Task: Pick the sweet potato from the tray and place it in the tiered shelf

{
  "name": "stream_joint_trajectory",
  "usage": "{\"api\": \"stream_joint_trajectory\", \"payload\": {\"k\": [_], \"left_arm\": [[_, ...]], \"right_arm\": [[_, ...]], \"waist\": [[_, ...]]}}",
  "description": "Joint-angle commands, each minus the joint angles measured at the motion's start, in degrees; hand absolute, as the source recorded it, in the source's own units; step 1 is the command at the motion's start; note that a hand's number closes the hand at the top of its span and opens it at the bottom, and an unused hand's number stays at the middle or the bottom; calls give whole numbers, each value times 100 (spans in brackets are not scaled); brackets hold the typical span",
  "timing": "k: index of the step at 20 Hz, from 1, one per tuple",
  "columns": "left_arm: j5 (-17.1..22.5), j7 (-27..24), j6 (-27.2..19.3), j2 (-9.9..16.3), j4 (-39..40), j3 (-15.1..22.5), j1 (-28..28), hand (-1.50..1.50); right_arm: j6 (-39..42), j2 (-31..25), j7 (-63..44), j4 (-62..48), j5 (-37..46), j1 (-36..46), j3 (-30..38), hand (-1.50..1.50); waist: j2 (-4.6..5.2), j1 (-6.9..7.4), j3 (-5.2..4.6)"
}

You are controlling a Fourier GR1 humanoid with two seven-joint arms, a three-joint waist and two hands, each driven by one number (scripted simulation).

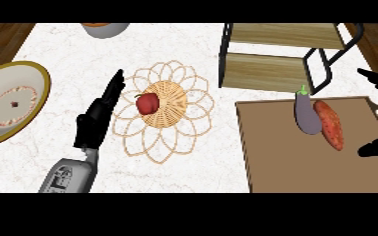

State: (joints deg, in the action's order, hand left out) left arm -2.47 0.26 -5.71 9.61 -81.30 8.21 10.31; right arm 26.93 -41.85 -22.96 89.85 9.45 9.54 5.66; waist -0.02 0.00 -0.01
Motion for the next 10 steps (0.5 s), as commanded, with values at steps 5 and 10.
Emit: {"api": "stream_joint_trajectory", "payload": {"k": [5, 10], "left_arm": [[-146, -126, 221, -70, -97, -156, -244, 0], [-140, -34, 263, -269, 294, -354, 188, 0]], "right_arm": [[147, 325, 561, -448, 751, -148, 190, -150], [71, 667, 612, -357, 1239, -255, 64, -150]], "waist": [[2, -1, 2], [3, -13, 2]]}}
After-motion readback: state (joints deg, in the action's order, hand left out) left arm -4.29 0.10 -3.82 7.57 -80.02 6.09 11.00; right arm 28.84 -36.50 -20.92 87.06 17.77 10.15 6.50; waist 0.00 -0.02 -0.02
